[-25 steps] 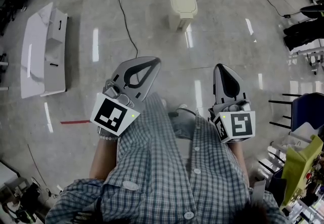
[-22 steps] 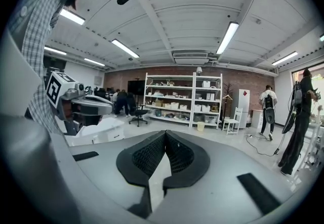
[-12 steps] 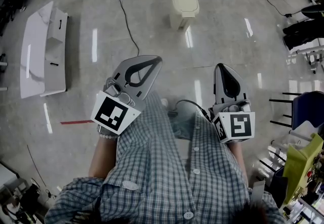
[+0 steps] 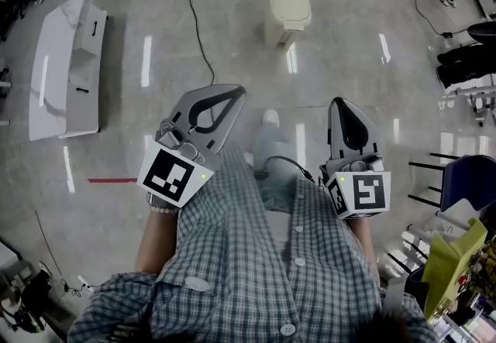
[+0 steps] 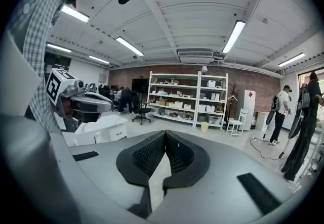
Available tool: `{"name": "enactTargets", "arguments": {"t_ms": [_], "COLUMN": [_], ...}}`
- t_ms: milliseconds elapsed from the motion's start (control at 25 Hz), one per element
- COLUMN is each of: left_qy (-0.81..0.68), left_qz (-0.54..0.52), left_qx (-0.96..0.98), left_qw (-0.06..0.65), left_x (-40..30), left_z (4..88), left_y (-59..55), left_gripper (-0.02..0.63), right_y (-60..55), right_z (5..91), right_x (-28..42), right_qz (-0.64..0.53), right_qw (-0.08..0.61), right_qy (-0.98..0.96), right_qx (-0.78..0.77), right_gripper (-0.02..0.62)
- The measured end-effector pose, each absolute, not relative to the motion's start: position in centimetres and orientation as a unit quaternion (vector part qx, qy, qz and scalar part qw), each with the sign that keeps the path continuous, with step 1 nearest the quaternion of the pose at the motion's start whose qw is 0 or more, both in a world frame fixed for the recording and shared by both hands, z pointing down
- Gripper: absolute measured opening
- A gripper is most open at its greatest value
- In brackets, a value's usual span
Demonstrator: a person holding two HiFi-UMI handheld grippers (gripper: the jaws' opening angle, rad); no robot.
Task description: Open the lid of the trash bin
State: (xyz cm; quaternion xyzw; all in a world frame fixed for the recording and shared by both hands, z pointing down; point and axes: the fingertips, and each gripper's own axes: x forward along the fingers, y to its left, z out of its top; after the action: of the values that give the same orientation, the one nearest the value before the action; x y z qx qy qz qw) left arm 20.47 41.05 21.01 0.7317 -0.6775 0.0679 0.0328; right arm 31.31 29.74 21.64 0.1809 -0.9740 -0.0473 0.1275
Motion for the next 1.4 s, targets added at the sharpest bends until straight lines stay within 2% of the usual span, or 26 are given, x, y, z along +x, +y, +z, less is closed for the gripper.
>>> {"name": "enactTargets", "arguments": {"t_ms": [760, 1400], "left_qy": [-0.744, -0.776], "left_qz": [0.056, 0.061], "left_qx": [0.664, 0.626], "left_qw": [0.046, 0.047], "left_x": [13.0, 9.7], "left_z": [20.0, 19.6], "left_y": [33.0, 26.8], "left_gripper": [0.005, 0.005], "right_y": [19.1, 11.8], "right_z": [21.7, 21.7], "right_x": [21.6, 16.9], "right_qz": [-0.044, -0.048], "right_qw": [0.125, 0.117], "right_qy": [-0.986, -0.991], "right_qx": [0.099, 0.054], "right_gripper": [0.017, 0.017]}}
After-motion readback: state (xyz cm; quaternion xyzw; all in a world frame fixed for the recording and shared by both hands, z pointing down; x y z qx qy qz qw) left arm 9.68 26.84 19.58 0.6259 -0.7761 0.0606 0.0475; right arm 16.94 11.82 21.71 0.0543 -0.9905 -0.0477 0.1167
